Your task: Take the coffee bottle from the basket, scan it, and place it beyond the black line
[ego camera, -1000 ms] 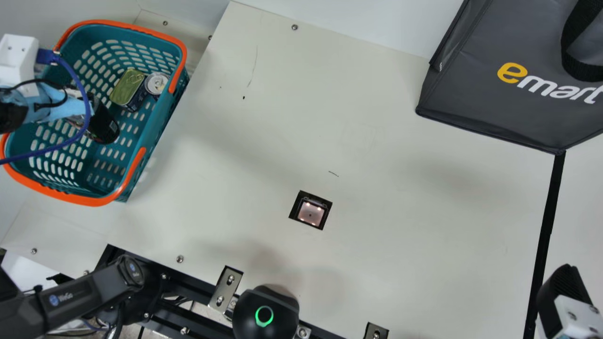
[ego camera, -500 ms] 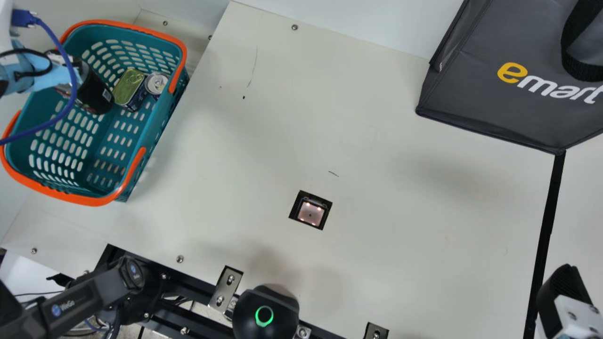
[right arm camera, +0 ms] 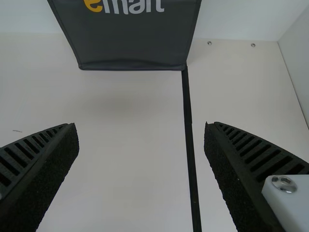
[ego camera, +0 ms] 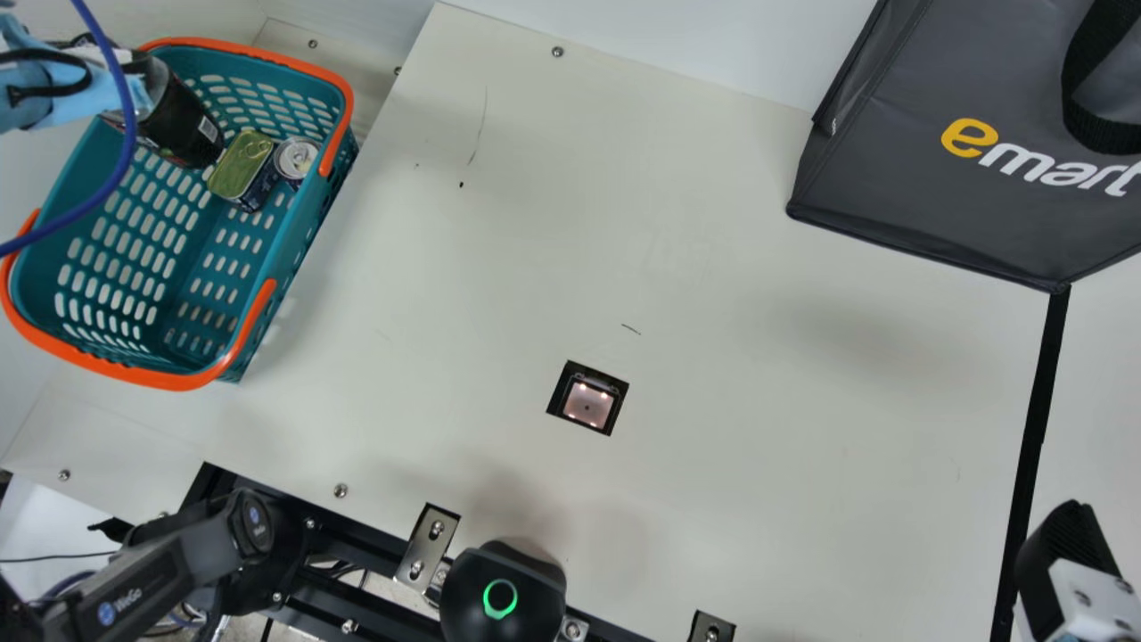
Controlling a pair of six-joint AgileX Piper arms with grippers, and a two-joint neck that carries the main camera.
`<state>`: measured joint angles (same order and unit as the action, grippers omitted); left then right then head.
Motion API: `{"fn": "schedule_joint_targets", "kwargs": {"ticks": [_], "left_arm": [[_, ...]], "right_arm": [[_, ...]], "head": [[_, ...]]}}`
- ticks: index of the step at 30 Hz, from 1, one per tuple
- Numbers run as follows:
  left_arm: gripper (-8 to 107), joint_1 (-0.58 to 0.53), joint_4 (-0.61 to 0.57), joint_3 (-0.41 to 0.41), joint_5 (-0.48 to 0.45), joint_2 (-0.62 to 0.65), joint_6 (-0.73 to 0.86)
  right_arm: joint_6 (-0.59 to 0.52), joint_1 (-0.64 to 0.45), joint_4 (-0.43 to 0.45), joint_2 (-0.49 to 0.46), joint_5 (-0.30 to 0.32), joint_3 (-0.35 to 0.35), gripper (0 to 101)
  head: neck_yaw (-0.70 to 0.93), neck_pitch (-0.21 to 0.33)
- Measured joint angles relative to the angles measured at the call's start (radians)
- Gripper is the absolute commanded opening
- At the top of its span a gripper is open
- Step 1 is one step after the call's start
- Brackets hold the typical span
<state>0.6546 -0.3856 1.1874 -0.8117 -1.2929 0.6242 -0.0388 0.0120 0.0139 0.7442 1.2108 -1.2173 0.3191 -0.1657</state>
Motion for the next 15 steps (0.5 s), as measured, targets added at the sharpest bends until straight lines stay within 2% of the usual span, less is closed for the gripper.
{"fn": "schedule_joint_targets", "kwargs": {"ticks": [15], "left_arm": [[10, -0.238, 0.110, 0.004, 0.011, 0.054, -0.197]], "right_arm": [[0.000, 0.000, 0.000, 0.000, 0.000, 0.000, 91]], "head": [[0.000, 0.000]]}}
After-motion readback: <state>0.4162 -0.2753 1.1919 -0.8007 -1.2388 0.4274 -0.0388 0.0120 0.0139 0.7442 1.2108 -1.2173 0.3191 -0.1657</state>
